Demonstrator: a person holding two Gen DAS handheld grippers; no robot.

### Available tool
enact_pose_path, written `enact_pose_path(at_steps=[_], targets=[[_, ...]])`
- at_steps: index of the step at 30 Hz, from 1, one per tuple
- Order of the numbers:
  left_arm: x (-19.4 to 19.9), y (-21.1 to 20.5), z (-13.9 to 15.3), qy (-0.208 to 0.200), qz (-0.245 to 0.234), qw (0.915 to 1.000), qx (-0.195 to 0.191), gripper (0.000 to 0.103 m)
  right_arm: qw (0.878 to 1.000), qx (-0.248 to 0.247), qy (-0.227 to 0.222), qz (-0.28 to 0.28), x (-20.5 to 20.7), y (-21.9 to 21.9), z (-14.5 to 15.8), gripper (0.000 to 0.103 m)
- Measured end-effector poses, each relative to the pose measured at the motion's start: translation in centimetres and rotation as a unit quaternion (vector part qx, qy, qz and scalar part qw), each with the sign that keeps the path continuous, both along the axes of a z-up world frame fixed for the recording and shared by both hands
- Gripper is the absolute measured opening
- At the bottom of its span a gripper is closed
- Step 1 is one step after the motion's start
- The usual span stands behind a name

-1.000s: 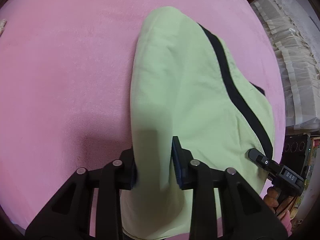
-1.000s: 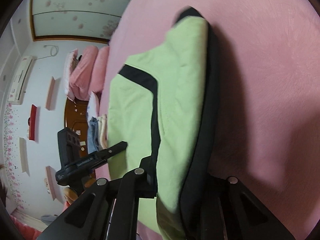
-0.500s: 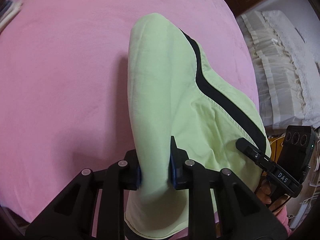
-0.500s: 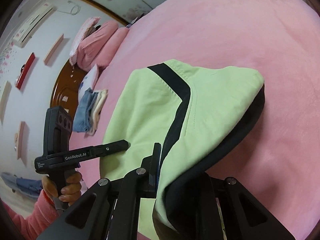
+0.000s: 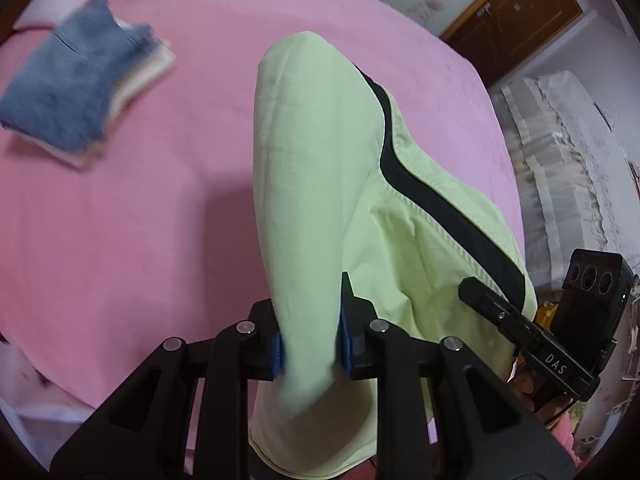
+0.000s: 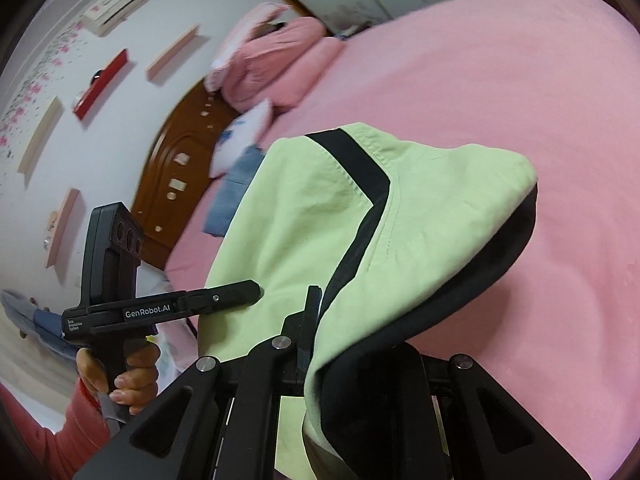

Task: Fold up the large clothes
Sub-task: 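Lift the green bundle with both grippers and carry it toward the headboard, then place the bundle onto the folded clothes stack and open both grippers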

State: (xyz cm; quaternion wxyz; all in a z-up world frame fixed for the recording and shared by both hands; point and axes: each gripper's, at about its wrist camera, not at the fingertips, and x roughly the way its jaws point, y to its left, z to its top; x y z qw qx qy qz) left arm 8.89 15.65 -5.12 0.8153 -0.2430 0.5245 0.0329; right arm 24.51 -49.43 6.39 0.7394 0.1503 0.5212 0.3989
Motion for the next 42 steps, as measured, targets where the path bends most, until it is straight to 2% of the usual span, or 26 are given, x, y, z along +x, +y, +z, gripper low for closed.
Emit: enact_pose_path(at_steps=[4,8,11,13,15,17,19,21,23,24,25,26,27,28,29,30,32,34,36,37,38,39,40,41,42], targets=[[-1.0,11.7,4.5,-0.029,0.008,0.9986,0.043,0.018,0.999,0.043,-0.019,0.013,0.4,10.3,1.1,0.011],[-0.9,25.9,9.2,-0.056,0.014,0.9925,0.108,0.018,0.995,0.095,-0.029,0.004,0.1,10.1,-1.7,0.011],[0.5,33.9,11.9,-0.065,0.023,0.9863,0.15,0.018,0.99,0.139,-0.031,-0.011,0.7,11.0,-3.0,0.011],[1.2,38.4,13.3,-0.066,0.014,0.9801,0.187,0.018,0.988,0.147,-0.042,-0.014,0.4,11.7,-3.3,0.011],[2.5,42.0,14.1,-0.068,0.007,0.9758,0.208,0.018,0.989,0.14,-0.056,-0.009,-0.1,12.4,-3.5,0.011],[4.5,44.1,14.1,-0.074,0.006,0.9726,0.22,0.019,0.988,0.139,-0.063,-0.006,0.3,17.9,-4.0,0.011],[6.2,47.4,12.6,-0.076,0.005,0.9702,0.23,0.019,0.988,0.146,-0.053,-0.018,1.4,21.6,-5.5,0.012],[8.8,49.4,8.7,-0.07,0.012,0.9711,0.228,0.021,0.988,0.144,-0.045,-0.027,1.5,25.7,-7.3,0.013],[11.5,52.5,2.5,-0.027,0.017,0.9742,0.223,0.023,0.993,0.108,-0.04,-0.032,2.4,30.3,-10.3,0.016],[12.2,53.2,-0.2,0.007,0.017,0.9735,0.228,0.023,0.995,0.084,-0.034,-0.033,3.2,34.7,-12.5,0.016],[13.0,53.9,-2.5,0.046,0.013,0.9688,0.243,0.027,0.999,0.038,-0.021,-0.026,3.7,36.6,-15.0,0.016],[13.4,54.7,-4.1,0.062,0.018,0.9625,0.263,0.034,1.0,0.008,-0.001,-0.014,3.8,39.1,-17.4,0.016],[13.5,55.0,-4.6,0.057,0.028,0.9599,0.273,0.037,1.0,-0.012,0.023,0.008,4.0,40.2,-19.5,0.016],[13.5,55.5,-4.7,0.034,0.042,0.9602,0.274,0.041,0.999,-0.015,0.037,0.024,3.9,40.6,-20.9,0.019],[13.6,55.6,-4.8,0.02,0.049,0.9622,0.267,0.043,0.999,-0.006,0.033,0.031,3.5,40.4,-21.6,0.029],[13.6,56.1,-4.9,0.009,0.052,0.9666,0.251,0.043,0.999,-0.002,0.016,0.034,2.9,40.0,-21.8,0.036],[13.3,56.5,-5.2,0.001,0.054,0.967,0.249,0.047,0.999,-0.018,-0.01,0.032,1.8,39.2,-22.4,0.059],[12.7,56.3,-5.3,-0.001,0.068,0.9615,0.266,0.055,0.999,-0.044,-0.008,0.032,0.0,38.2,-23.1,0.067],[11.7,55.1,-5.1,-0.004,0.1,0.9593,0.264,0.056,0.999,-0.04,0.001,0.036,-1.0,35.7,-23.4,0.071],[11.1,54.2,-4.8,-0.009,0.122,0.9581,0.259,0.056,0.998,-0.051,0.003,0.03,-0.5,33.3,-23.2,0.082],[10.1,52.5,-4.5,-0.015,0.143,0.9555,0.258,0.056,0.998,-0.065,0.003,0.014,-1.8,31.8,-23.3,0.088],[8.8,51.5,-3.8,-0.028,0.174,0.9474,0.267,0.056,0.998,-0.056,0.002,-0.001,-2.6,27.6,-23.2,0.088],[7.6,50.2,-3.1,-0.042,0.193,0.941,0.275,0.056,0.999,-0.042,0.004,-0.017,-3.8,25.5,-23.5,0.089],[6.6,49.3,-2.6,-0.055,0.21,0.9352,0.279,0.056,0.998,-0.04,0.013,-0.036,-5.0,23.9,-23.9,0.09],[4.9,47.9,-2.0,-0.074,0.239,0.9274,0.278,0.056,0.997,-0.044,0.026,-0.057,-4.0,25.1,-24.9,0.09]])
